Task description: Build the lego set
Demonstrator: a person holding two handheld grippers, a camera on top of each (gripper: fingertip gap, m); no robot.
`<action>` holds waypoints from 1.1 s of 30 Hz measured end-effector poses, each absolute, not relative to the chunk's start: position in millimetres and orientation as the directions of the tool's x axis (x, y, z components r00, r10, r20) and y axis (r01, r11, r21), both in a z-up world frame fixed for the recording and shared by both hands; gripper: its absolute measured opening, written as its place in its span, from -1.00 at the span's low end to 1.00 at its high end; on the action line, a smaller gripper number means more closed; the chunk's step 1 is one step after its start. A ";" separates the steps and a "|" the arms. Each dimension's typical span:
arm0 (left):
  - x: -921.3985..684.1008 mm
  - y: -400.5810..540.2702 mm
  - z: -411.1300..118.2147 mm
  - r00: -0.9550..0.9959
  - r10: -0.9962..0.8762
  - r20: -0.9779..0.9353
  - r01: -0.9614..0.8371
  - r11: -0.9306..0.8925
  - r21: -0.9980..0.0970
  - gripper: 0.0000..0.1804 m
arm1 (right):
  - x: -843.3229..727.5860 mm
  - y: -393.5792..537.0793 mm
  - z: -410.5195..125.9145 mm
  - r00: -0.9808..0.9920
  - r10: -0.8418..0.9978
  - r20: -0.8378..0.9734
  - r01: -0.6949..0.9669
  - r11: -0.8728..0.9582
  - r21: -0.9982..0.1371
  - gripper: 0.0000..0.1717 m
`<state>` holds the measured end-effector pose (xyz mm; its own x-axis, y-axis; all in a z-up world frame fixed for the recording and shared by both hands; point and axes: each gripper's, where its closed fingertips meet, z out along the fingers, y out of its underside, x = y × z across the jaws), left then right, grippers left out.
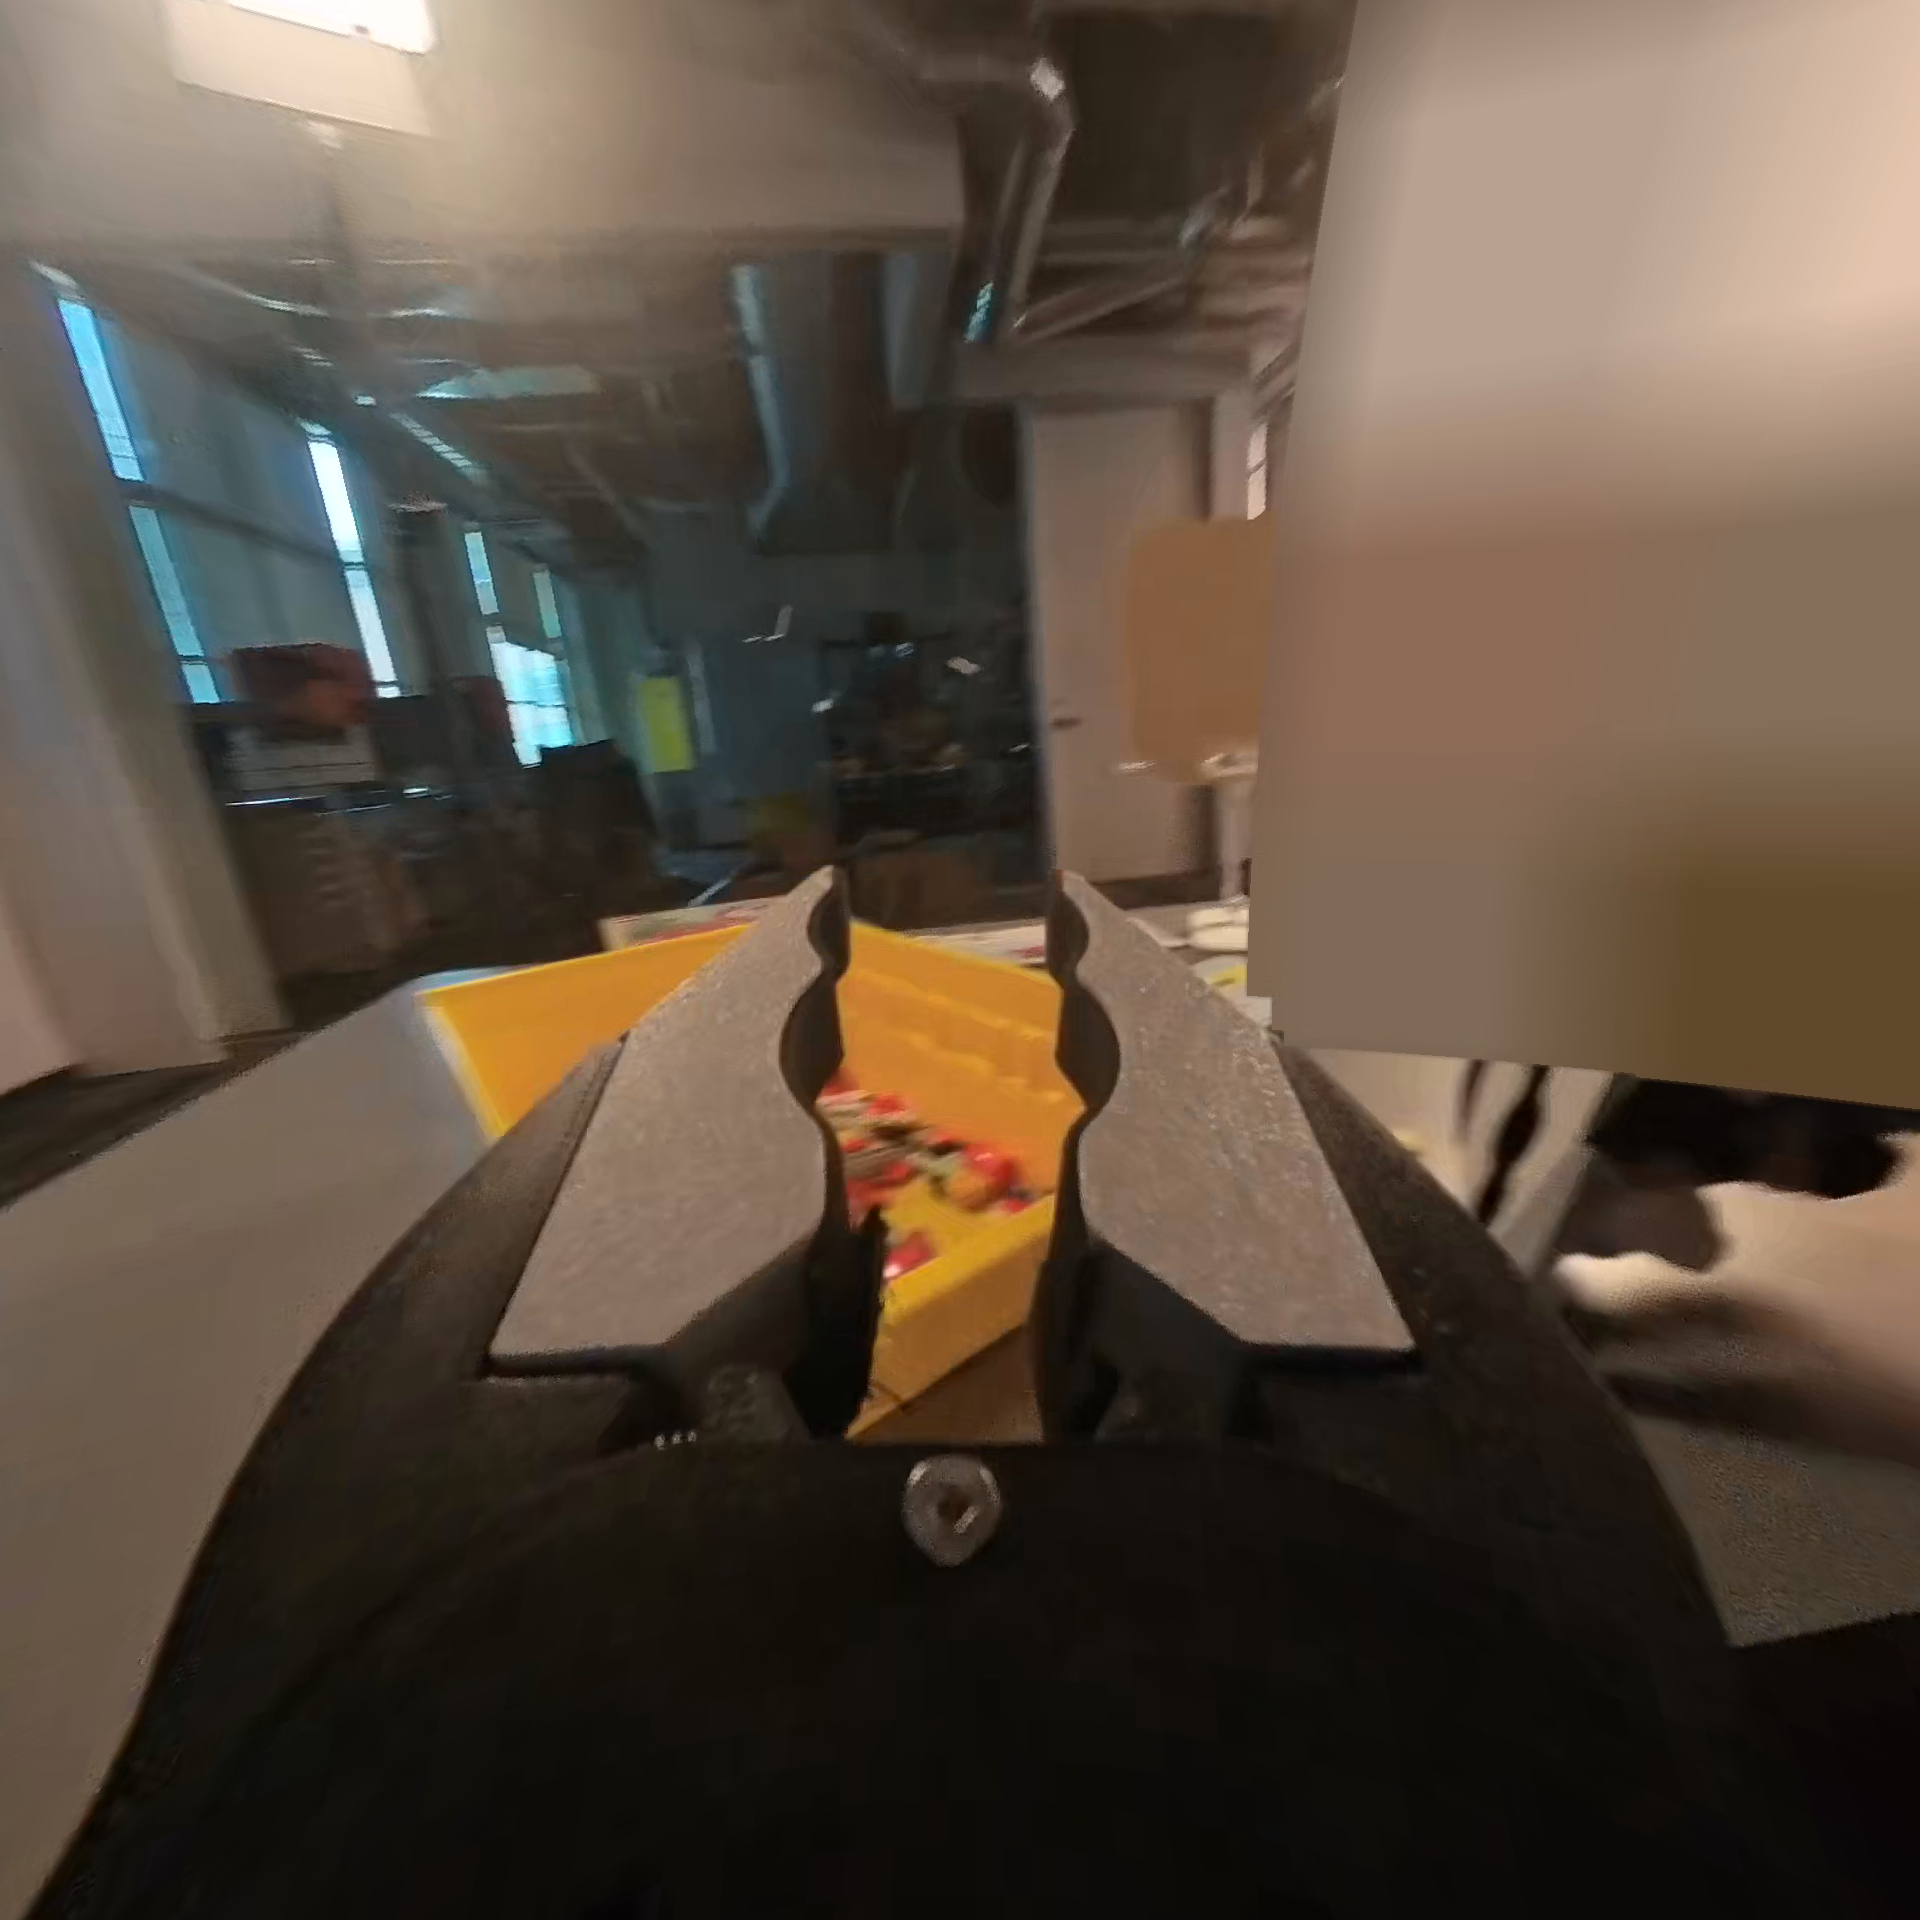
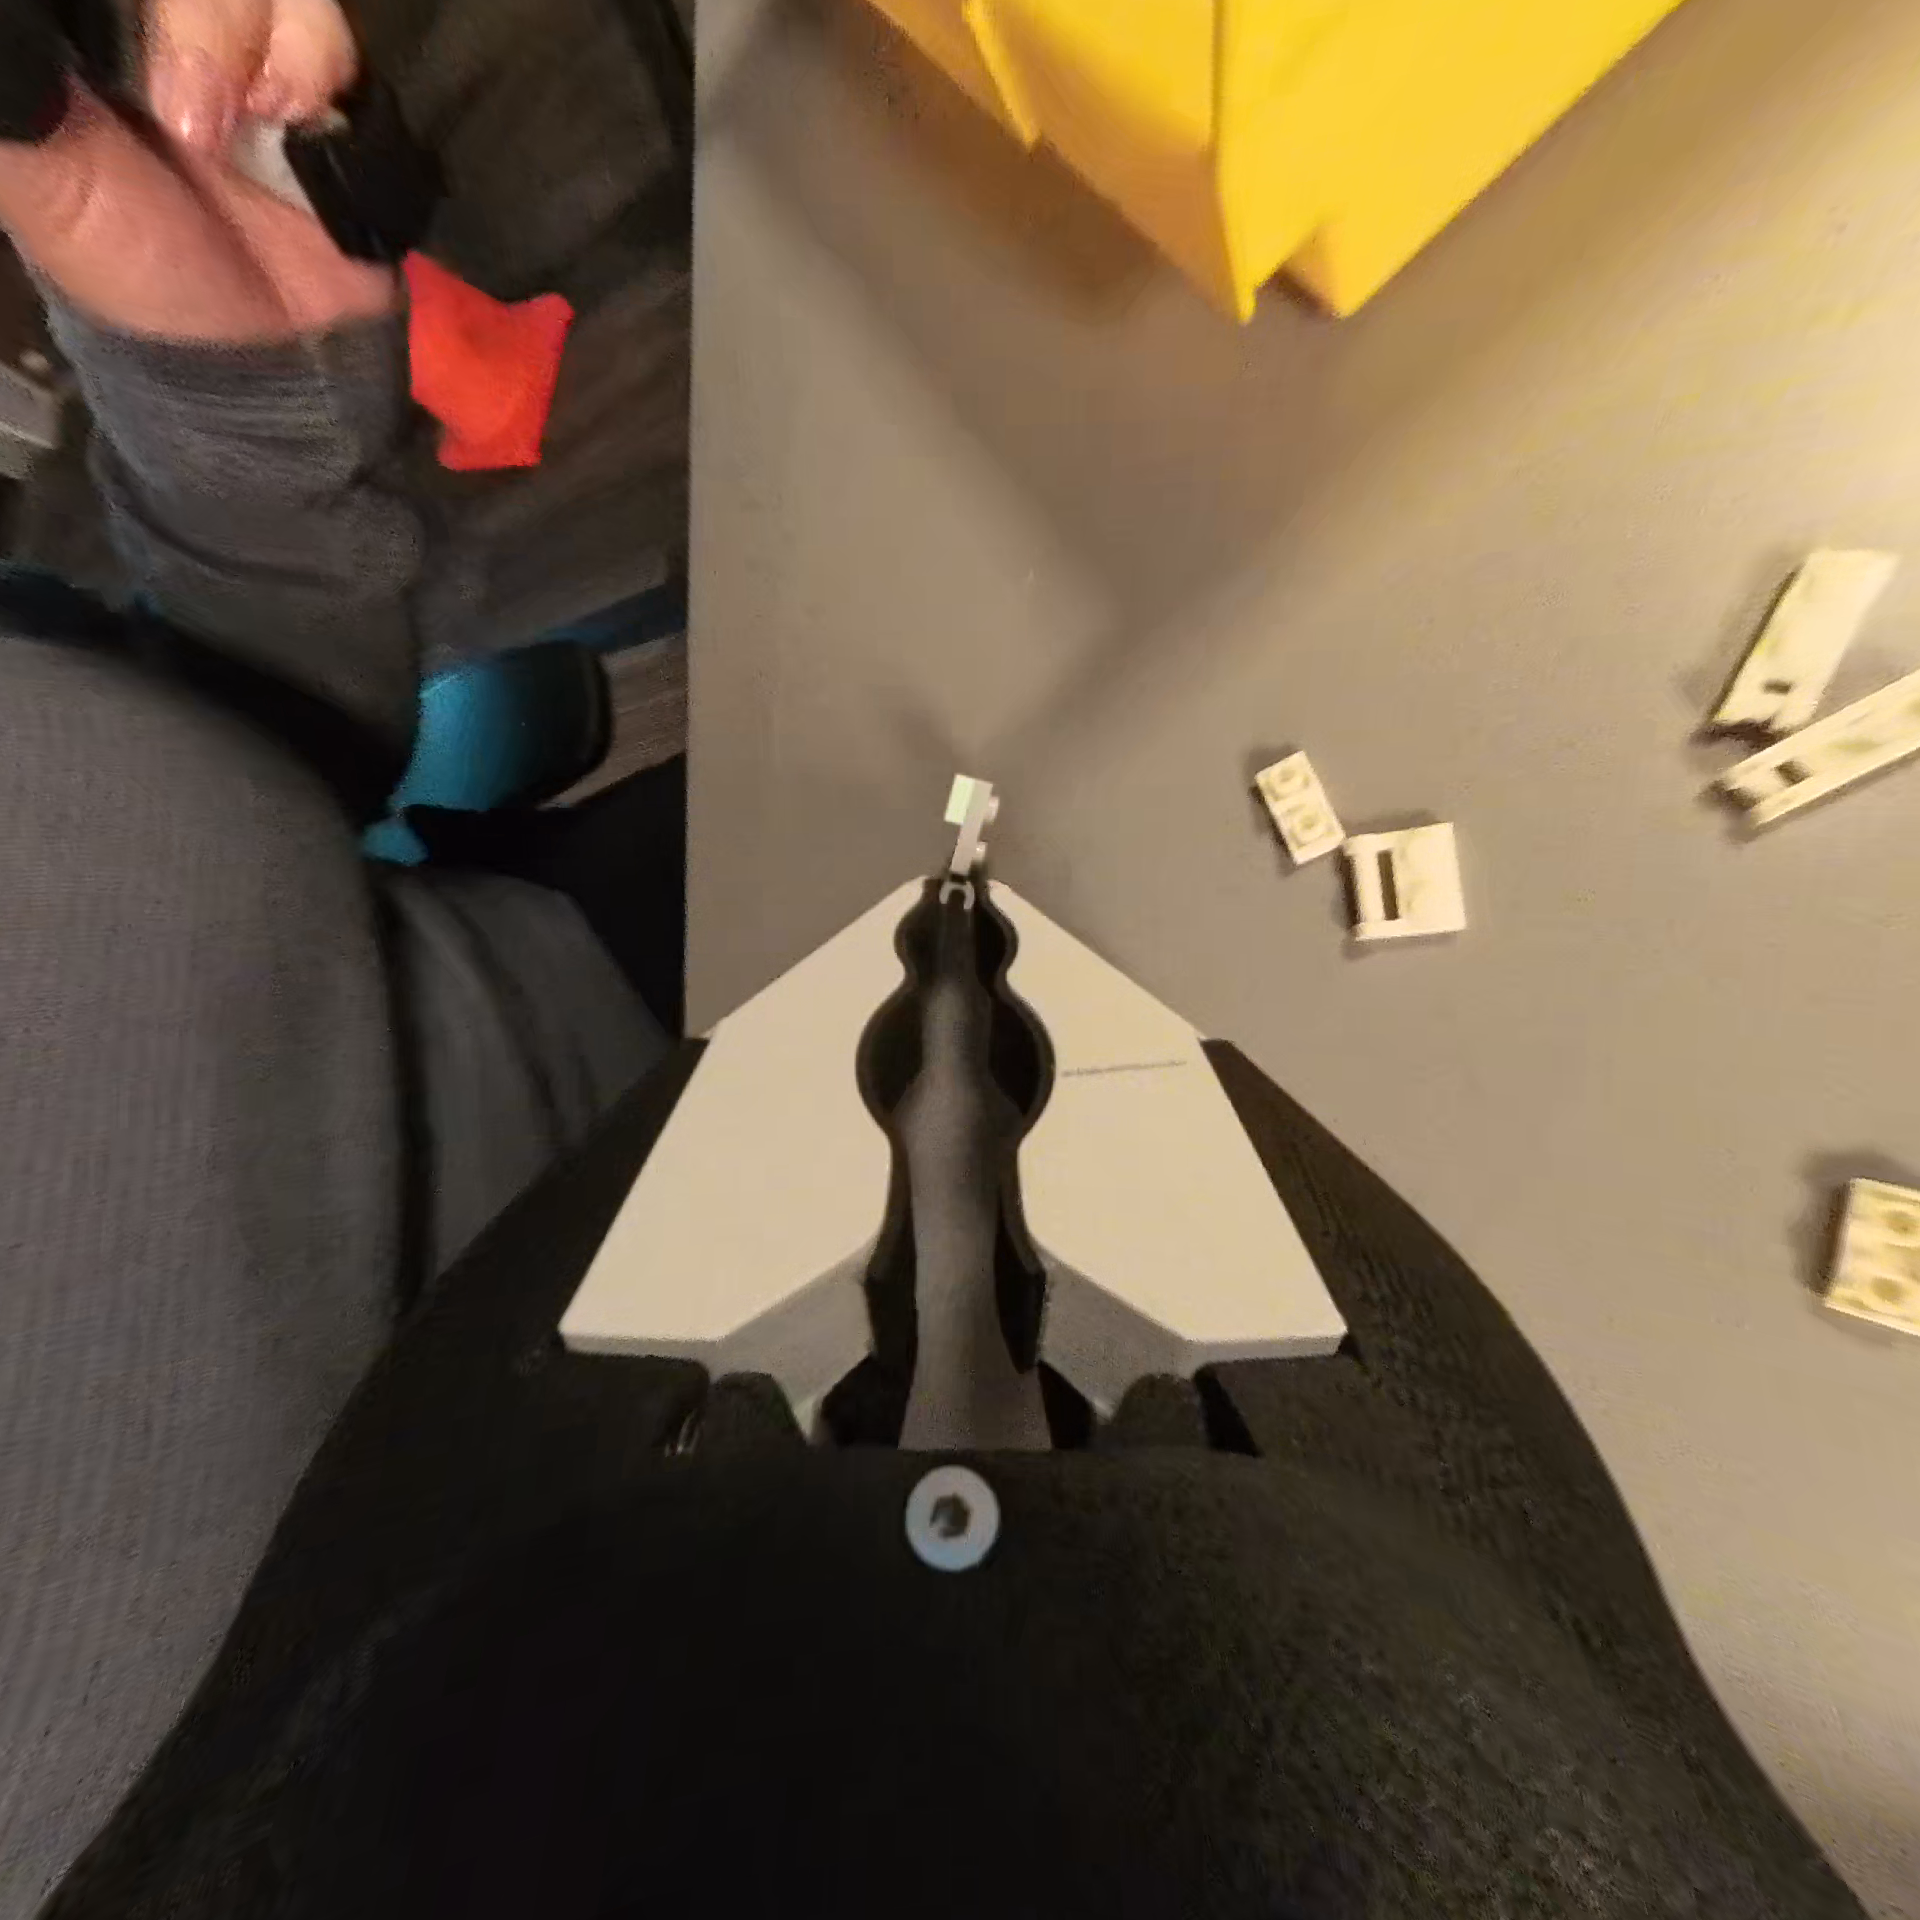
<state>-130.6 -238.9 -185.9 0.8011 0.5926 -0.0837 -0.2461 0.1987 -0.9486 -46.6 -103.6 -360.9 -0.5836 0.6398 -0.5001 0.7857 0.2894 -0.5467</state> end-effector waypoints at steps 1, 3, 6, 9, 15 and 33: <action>-137.9 -248.2 -186.0 0.772 0.627 -0.105 -0.265 0.168 -0.950 -0.60 | -44.4 -104.4 -362.3 -0.571 0.631 -0.525 0.802 0.294 -0.519 -0.95; -149.6 -264.4 -184.8 0.731 0.671 -0.127 -0.292 0.138 -0.946 -0.60 | -41.9 -104.8 -364.6 -0.583 0.623 -0.521 0.800 0.330 -0.501 -0.96; -165.8 -280.4 -188.5 0.705 0.700 -0.111 -0.282 0.132 -0.950 -0.60 | -38.6 -108.1 -367.8 -0.604 0.614 -0.508 0.790 0.381 -0.480 -0.95; -183.5 -290.0 -200.3 0.688 0.720 -0.089 -0.239 0.110 -0.965 -0.60 | -36.3 -110.4 -368.2 -0.627 0.609 -0.485 0.776 0.430 -0.462 -0.95; -200.4 -296.5 -209.2 0.703 0.709 -0.052 -0.176 0.102 -0.979 -0.80 | -32.8 -112.1 -368.9 -0.626 0.630 -0.460 0.778 0.469 -0.417 -0.95; -215.3 -299.7 -214.5 0.690 0.722 -0.043 -0.172 0.106 -0.979 -0.82 | -47.7 -93.5 -369.2 -0.647 0.724 -0.237 0.743 0.531 -0.406 -0.83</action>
<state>-215.3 -299.7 -214.5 0.6902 0.7224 -0.0426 -0.1716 0.1062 -0.9794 -47.7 -93.5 -369.2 -0.6474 0.7244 -0.2368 0.7433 0.5314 -0.4063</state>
